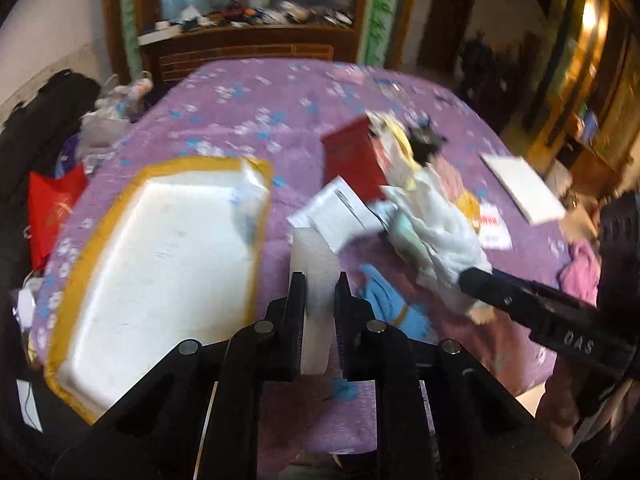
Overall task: Organize soft objects
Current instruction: 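Grasp the white towel with the right tool while the left tool grasps the white foam block, then lower the towel into the yellow-rimmed box with the right tool while the left tool releases the foam block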
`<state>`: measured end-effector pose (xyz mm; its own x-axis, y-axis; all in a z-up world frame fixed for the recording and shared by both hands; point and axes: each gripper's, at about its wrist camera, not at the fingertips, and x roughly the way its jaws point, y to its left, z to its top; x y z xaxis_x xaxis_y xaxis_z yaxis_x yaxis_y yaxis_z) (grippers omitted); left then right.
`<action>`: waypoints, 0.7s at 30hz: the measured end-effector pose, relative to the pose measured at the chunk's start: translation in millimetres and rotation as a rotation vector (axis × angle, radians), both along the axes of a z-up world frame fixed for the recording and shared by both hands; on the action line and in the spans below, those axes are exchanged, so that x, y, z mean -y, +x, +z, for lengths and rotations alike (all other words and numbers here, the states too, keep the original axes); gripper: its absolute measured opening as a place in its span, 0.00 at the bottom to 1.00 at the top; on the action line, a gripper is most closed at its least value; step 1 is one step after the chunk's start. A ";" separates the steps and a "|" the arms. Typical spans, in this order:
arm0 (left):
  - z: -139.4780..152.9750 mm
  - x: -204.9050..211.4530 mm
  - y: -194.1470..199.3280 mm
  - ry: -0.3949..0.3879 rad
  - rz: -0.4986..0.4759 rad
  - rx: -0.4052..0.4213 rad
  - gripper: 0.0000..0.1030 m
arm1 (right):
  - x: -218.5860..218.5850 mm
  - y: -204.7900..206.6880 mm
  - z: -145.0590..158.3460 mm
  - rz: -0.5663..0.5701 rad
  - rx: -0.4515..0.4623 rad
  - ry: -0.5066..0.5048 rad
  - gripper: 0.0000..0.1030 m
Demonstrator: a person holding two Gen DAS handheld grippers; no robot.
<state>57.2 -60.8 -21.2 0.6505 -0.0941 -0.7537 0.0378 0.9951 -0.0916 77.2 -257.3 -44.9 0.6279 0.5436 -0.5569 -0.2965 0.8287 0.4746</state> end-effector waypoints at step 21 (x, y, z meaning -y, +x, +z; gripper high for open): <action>-18.6 -114.2 -35.2 0.175 0.237 0.007 0.13 | -206.1 54.8 11.2 0.247 -0.028 -0.217 0.34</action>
<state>22.1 53.4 -39.8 0.6441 0.1915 -0.7406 -0.1971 0.9770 0.0812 132.0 -51.2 -33.7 0.4745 0.5441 -0.6919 -0.4905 0.8161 0.3054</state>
